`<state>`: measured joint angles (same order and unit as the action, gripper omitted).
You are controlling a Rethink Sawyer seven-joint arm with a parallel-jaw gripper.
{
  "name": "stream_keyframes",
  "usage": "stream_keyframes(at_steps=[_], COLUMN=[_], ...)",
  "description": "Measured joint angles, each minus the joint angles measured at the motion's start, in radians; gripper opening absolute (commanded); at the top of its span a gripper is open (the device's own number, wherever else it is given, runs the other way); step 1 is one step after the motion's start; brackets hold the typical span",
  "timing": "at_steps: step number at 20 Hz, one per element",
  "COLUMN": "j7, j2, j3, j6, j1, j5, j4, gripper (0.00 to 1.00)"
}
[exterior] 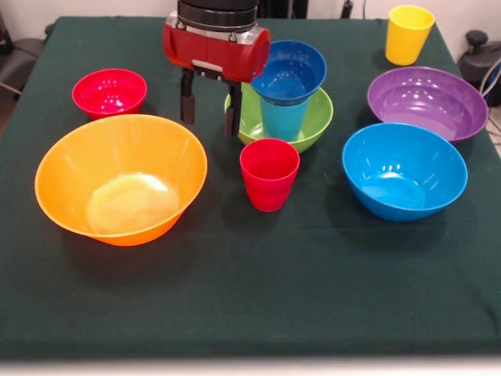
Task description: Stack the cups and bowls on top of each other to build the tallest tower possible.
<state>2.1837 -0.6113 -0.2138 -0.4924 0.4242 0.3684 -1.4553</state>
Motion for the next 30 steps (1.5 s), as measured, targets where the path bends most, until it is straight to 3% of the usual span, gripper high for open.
stream_keyframes(at_steps=[30], j7=[0.0], j2=[0.027], j3=[-0.005], j6=[0.0], j1=[-0.038], j5=[0.0], j4=[0.0], gripper=[1.0])
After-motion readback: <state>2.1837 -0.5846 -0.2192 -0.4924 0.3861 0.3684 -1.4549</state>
